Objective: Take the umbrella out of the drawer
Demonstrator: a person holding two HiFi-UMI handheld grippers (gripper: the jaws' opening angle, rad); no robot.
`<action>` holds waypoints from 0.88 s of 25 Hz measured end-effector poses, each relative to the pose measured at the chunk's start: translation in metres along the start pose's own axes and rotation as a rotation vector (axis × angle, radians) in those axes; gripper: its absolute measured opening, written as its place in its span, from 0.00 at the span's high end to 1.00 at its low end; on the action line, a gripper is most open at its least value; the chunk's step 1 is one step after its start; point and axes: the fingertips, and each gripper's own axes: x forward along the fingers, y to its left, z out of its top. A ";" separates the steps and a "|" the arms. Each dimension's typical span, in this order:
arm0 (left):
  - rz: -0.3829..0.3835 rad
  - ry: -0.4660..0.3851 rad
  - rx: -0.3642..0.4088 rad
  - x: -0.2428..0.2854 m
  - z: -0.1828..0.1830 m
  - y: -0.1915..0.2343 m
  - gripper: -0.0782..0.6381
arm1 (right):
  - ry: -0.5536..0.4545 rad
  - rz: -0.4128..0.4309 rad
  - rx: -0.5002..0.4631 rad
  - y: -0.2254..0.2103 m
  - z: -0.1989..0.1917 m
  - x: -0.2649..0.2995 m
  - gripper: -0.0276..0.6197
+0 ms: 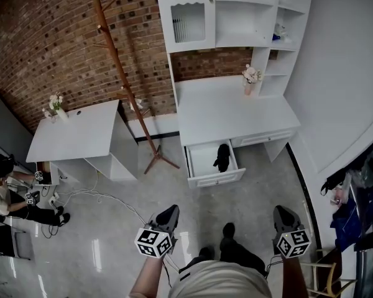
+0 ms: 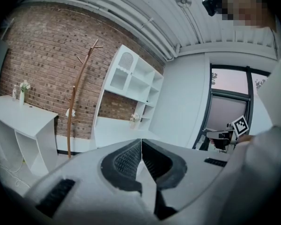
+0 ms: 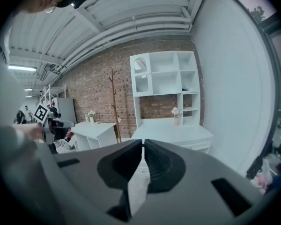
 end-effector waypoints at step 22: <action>0.161 -0.011 -0.011 0.091 0.032 0.012 0.85 | 0.045 0.219 -0.004 -0.063 0.044 0.159 0.91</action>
